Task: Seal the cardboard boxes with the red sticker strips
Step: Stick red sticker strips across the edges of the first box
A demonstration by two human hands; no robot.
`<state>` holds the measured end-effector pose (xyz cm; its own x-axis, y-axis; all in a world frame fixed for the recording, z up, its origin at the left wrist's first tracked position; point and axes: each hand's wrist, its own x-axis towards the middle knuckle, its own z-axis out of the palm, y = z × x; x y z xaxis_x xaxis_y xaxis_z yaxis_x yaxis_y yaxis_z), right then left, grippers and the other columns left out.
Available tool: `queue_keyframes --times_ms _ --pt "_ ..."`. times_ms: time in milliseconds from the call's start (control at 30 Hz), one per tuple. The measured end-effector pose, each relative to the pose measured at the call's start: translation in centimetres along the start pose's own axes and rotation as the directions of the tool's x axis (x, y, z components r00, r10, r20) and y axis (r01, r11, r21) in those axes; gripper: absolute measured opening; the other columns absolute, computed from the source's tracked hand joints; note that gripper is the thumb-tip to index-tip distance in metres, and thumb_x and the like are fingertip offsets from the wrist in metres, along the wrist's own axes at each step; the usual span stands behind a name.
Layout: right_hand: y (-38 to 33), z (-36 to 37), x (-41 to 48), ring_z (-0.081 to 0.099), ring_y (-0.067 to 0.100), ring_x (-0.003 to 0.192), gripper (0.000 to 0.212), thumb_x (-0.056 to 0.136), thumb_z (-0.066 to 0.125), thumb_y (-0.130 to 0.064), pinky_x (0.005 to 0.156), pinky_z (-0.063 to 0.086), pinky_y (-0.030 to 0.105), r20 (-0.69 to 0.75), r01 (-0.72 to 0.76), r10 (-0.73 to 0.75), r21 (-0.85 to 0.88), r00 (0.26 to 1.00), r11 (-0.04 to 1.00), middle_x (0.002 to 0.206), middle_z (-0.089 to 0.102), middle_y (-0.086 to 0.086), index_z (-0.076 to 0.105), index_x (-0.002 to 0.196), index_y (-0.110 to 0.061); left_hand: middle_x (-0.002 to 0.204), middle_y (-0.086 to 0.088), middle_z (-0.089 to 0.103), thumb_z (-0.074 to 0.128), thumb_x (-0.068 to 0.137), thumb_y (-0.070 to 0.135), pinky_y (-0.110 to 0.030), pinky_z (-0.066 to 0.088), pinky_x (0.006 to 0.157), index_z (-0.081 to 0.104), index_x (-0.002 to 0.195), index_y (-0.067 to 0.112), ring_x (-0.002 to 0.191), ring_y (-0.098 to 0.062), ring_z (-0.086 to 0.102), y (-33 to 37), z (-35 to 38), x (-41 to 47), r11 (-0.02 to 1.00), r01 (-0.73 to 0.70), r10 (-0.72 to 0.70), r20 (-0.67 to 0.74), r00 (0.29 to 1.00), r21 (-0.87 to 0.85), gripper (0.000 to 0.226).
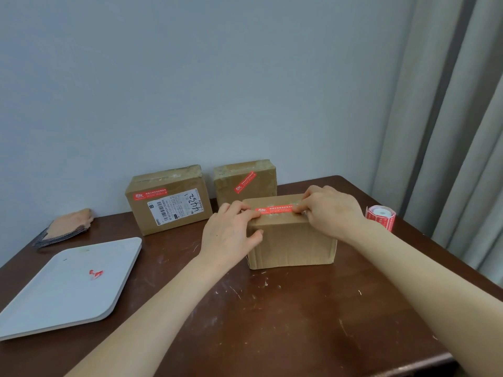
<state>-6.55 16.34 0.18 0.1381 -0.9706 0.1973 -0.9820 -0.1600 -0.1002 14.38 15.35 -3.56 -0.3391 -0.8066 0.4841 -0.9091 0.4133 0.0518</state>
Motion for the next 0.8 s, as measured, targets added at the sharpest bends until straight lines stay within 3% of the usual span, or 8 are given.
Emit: queue_keyframes --times_ms 100,267,400,533,667,800 --pt "-0.5 -0.1 -0.1 0.046 0.018 0.112 0.039 0.098 0.038 -0.023 0.077 0.039 0.030 -0.057 0.052 -0.053 -0.009 0.997 0.999 0.126 0.052 -0.007 0.057 0.127 -0.042 0.122 0.008 0.053 0.057 0.083 0.045 -0.026 0.042 0.082 0.058 0.125 0.030 0.111 -0.015 0.045 0.4 -0.1 0.3 0.999 -0.039 0.040 -0.033 0.999 0.033 0.045" --pt "-0.7 0.4 -0.2 0.043 0.019 0.115 0.044 0.099 0.035 -0.022 0.078 0.039 0.029 -0.142 0.070 -0.067 0.014 0.988 0.997 0.126 0.050 -0.005 0.046 0.136 -0.044 0.129 0.004 0.047 0.057 0.080 0.050 -0.029 0.042 0.088 0.042 0.138 0.035 0.118 -0.017 0.042 1.3 0.3 0.6 0.999 -0.044 0.044 -0.021 0.999 -0.009 0.061" --pt "-0.7 0.6 -0.1 0.040 0.021 0.118 0.043 0.100 0.029 -0.028 0.090 0.039 0.035 -0.034 0.105 -0.105 0.013 0.994 0.994 0.128 0.046 -0.002 0.046 0.133 -0.051 0.136 0.005 0.040 0.052 0.081 0.057 -0.031 0.036 0.096 0.036 0.138 0.043 0.124 -0.017 0.035 1.9 0.7 1.5 0.998 -0.059 0.056 0.083 0.995 0.030 0.061" --pt "-0.2 0.5 -0.1 0.041 0.018 0.115 0.040 0.100 0.033 -0.028 0.086 0.040 0.032 -0.091 0.067 -0.064 0.031 0.994 0.997 0.126 0.049 -0.005 0.054 0.127 -0.049 0.129 0.008 0.046 0.055 0.081 0.052 -0.026 0.040 0.087 0.046 0.134 0.036 0.117 -0.015 0.039 1.9 0.9 1.4 0.998 -0.058 0.057 0.046 0.997 0.000 0.056" --pt "-1.0 0.7 -0.1 0.041 0.019 0.113 0.041 0.100 0.032 -0.028 0.083 0.032 0.028 -0.028 0.142 -0.141 0.029 0.990 0.989 0.121 0.047 -0.005 0.053 0.128 -0.048 0.122 0.012 0.052 0.056 0.082 0.045 -0.023 0.038 0.081 0.054 0.126 0.039 0.110 -0.012 0.044 1.8 0.7 1.0 0.995 -0.095 0.095 -0.008 0.995 -0.032 0.044" --pt "-0.5 0.2 0.3 0.042 0.019 0.115 0.034 0.098 0.039 -0.028 0.086 0.039 0.031 -0.098 0.064 -0.062 0.013 0.993 0.998 0.120 0.049 -0.005 0.065 0.118 -0.039 0.121 0.013 0.051 0.055 0.082 0.047 -0.020 0.033 0.073 0.056 0.119 0.035 0.107 -0.011 0.045 1.3 0.3 0.9 0.996 -0.086 0.086 -0.005 0.996 0.010 0.039"
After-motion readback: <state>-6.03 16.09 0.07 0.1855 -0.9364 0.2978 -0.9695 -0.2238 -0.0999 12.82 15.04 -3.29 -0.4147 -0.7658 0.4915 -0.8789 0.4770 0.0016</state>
